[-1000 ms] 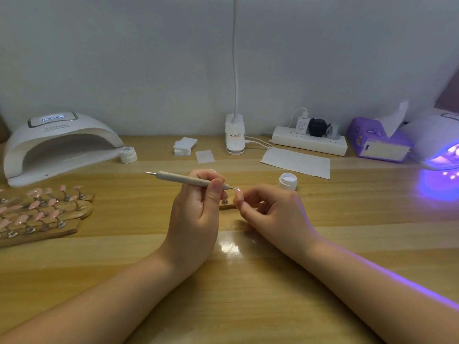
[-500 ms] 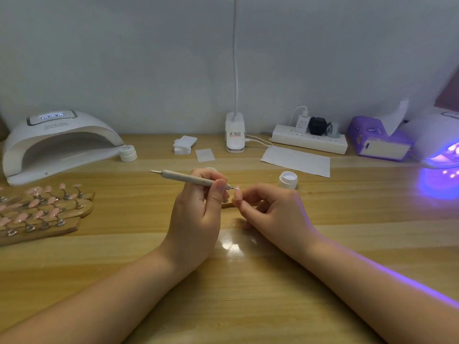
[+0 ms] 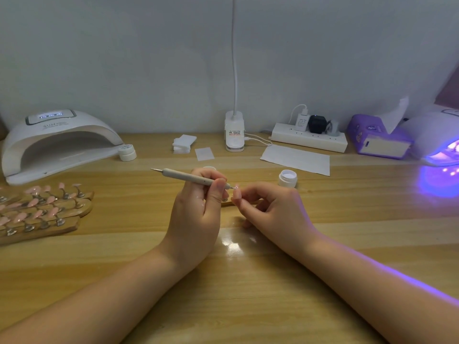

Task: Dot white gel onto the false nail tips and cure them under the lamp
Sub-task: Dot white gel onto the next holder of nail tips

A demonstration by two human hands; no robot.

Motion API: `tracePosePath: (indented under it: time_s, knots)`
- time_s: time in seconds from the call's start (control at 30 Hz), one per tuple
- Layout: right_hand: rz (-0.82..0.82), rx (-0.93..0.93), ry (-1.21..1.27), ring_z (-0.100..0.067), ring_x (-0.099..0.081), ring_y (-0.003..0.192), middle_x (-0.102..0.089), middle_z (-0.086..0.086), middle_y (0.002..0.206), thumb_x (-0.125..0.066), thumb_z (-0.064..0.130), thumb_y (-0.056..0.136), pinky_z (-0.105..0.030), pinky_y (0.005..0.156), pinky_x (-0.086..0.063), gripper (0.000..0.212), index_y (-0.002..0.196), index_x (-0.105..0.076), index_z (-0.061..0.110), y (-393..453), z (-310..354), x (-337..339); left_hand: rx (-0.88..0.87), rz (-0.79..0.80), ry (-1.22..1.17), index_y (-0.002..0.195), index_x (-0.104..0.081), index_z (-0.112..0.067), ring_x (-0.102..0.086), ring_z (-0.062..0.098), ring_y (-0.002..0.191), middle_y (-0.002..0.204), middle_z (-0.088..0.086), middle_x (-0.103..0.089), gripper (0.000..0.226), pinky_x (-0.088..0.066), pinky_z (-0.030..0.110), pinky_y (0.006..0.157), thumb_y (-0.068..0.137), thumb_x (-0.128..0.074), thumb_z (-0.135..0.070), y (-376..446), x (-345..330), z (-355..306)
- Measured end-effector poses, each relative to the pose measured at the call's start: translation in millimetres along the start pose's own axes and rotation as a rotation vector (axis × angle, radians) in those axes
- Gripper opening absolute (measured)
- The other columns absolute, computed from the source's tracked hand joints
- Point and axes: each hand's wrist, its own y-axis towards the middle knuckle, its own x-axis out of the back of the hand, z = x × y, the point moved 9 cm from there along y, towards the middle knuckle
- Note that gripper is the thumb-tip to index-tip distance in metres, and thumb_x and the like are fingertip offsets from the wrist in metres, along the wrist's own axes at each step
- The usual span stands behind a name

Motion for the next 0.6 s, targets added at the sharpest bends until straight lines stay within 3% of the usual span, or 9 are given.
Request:
tracePosePath:
  time_s: [0.23,0.6]
  knots:
    - [-0.013,0.002,-0.006,-0.003,-0.066,0.065,-0.066,0.025,0.075,-0.071,0.01,0.085,-0.023,0.06,-0.055,0.014,0.087,-0.073,0.024,0.4,-1.0,-0.8,0.017,-0.007,0.005,0.092,-0.052,-0.025,-0.061,0.008,0.075,0.08,0.003,-0.063,0.007,-0.051,0.022,0.069,0.094,-0.046,-0.022,0.1,0.9,1.6]
    - [-0.001,0.008,0.0,-0.005,-0.066,0.063,-0.067,0.023,0.077,-0.07,0.01,0.086,-0.025,0.06,-0.055,0.012,0.087,-0.073,0.022,0.2,-2.0,-1.6,0.004,0.005,0.006,0.092,-0.052,-0.025,-0.061,0.007,0.075,0.08,0.003,-0.063,0.007,-0.05,0.018,0.069,0.094,-0.046,-0.021,-0.2,-0.4,1.1]
